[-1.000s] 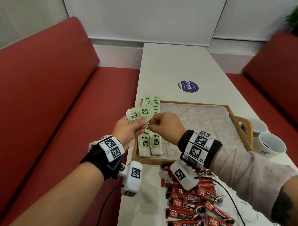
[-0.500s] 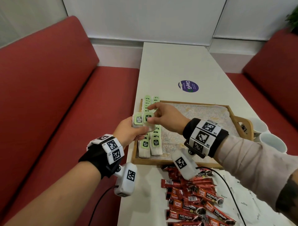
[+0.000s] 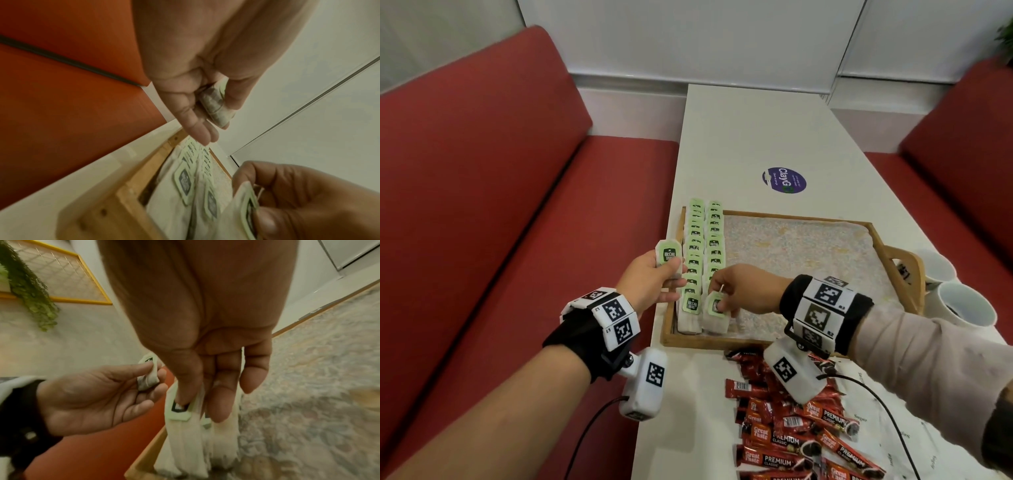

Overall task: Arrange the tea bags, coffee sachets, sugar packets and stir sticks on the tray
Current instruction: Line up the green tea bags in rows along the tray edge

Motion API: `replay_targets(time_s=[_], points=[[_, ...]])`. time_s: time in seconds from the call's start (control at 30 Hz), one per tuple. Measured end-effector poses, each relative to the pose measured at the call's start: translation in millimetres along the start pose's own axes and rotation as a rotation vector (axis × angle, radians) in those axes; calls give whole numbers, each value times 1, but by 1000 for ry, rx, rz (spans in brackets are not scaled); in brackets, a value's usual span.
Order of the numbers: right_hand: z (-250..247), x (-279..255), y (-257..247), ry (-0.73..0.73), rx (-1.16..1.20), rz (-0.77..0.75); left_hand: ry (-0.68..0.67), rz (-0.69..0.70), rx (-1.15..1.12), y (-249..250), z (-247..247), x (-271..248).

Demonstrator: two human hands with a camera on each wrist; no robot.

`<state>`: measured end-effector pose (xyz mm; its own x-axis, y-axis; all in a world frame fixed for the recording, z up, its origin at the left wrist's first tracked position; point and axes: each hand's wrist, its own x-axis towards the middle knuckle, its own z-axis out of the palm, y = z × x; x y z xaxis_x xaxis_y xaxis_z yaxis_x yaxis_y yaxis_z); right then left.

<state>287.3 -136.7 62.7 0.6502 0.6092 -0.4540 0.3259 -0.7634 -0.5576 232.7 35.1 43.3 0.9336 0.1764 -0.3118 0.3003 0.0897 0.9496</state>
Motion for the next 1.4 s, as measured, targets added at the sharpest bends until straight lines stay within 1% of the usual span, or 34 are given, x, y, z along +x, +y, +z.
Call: replay_targets(time_s=[0.13,0.4,0.53,0.7,0.83,0.93,1.03,1.1,1.17,1.27,1.4], points=[[3,7,-1,-43,-90,20,1,-4,28,-3,1,0],[7,11,-7,-4,-337,57,-11,-2,31,-4,-1,-1],[9,11,-5,31,-289,73,-12,-9,22,-4,-2,-1],[7,12,-3,134,-163,72,-7,-6,31,-4,-1,-1],[10,11,-4,135,-108,57,-8,-2,40,-4,-1,-1],[11,11,-4,151,-121,53,-6,-4,39,-4,-1,-1],[9,12,-4,179,-193,49,-2,-5,41,-5,-2,-1],[8,10,-5,194,-214,21,0,-4,43,-5,-2,-2],[8,8,-6,145,-213,-21,5,0,46,-5,-3,-1],[14,5,-6,11,-231,-53,12,0,48,-5,-1,-1],[22,5,-2,-36,-294,-51,3,-35,45,-3,1,-2]])
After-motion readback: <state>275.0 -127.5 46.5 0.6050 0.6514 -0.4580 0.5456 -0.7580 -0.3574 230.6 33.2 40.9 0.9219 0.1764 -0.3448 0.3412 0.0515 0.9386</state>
